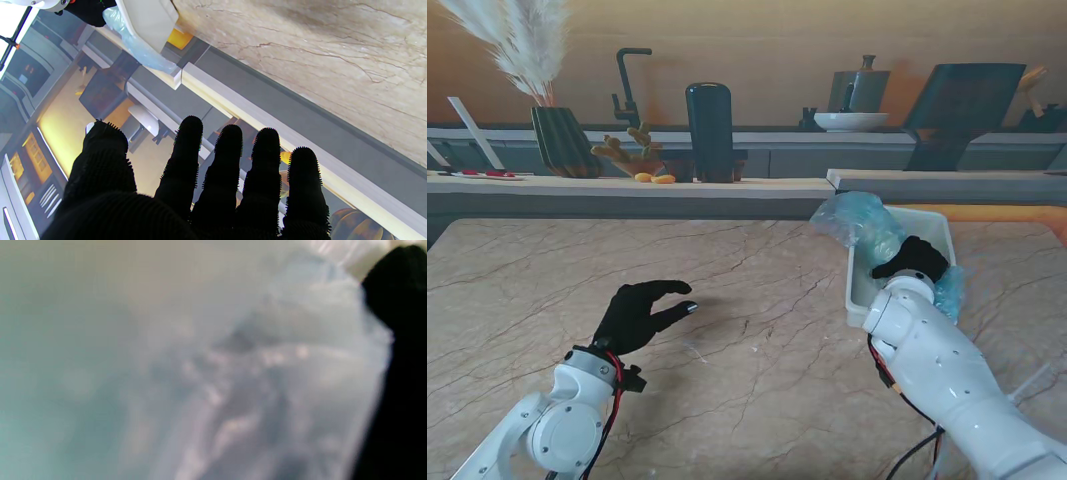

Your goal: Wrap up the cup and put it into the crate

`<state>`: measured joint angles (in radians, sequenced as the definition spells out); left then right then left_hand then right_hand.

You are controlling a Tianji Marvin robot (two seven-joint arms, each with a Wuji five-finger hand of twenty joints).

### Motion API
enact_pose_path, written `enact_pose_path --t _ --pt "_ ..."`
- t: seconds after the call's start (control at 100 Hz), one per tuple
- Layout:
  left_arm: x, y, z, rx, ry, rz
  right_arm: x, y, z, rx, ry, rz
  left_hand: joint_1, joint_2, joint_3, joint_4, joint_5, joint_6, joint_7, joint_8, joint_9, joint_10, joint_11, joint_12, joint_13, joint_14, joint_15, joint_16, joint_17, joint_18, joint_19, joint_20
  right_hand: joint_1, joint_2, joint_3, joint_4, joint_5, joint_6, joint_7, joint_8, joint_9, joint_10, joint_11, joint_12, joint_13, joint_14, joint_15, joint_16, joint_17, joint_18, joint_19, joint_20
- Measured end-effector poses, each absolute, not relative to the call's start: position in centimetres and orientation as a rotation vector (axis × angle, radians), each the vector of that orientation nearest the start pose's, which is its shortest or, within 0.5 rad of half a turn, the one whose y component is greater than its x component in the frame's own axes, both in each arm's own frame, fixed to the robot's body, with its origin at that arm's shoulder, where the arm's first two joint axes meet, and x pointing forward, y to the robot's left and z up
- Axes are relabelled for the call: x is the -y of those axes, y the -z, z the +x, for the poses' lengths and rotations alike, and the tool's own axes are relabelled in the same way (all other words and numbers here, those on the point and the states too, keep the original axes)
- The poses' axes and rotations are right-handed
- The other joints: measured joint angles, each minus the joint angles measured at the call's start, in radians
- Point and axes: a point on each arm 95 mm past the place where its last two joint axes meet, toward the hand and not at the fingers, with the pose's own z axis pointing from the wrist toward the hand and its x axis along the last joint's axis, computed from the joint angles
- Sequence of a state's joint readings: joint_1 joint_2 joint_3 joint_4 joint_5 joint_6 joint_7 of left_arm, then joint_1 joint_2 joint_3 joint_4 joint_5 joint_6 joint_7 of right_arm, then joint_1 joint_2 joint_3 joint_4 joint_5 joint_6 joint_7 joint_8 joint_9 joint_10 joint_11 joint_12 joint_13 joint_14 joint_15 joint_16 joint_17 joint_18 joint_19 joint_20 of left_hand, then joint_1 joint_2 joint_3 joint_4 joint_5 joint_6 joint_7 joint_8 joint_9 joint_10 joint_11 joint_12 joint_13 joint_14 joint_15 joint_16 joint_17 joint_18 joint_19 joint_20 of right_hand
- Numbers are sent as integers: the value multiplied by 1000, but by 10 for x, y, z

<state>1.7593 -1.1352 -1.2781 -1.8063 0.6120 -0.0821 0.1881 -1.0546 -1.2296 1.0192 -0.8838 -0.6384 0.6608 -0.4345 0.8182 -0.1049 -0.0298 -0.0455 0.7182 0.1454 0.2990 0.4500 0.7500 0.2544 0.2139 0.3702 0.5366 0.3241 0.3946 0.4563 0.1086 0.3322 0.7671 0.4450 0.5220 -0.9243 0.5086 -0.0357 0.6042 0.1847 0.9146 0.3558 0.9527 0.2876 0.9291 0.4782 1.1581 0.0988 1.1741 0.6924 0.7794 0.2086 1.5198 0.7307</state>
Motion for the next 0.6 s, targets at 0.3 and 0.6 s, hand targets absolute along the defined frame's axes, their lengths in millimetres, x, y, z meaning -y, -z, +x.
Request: enact_pose_path --t 0.3,0.6 --pt "17 293 351 -1083 1952 -1467 90 349 519 -712 -776 1688 0 0 0 0 0 0 0 0 0 0 0 0 0 0 0 0 0 0 0 0 44 113 21 -4 -101 54 -99 -3 -156 30 -47 -45 -179 73 -191 -38 -237 18 -230 -90" --pt "17 293 351 -1082 1952 -1471 85 354 509 -715 -743 1797 0 0 0 0 0 0 0 0 0 0 0 0 0 0 0 0 0 1 0 0 67 236 69 -4 -228 72 -401 173 -456 39 -178 -98 -545 154 -540 -142 -515 20 -533 -146"
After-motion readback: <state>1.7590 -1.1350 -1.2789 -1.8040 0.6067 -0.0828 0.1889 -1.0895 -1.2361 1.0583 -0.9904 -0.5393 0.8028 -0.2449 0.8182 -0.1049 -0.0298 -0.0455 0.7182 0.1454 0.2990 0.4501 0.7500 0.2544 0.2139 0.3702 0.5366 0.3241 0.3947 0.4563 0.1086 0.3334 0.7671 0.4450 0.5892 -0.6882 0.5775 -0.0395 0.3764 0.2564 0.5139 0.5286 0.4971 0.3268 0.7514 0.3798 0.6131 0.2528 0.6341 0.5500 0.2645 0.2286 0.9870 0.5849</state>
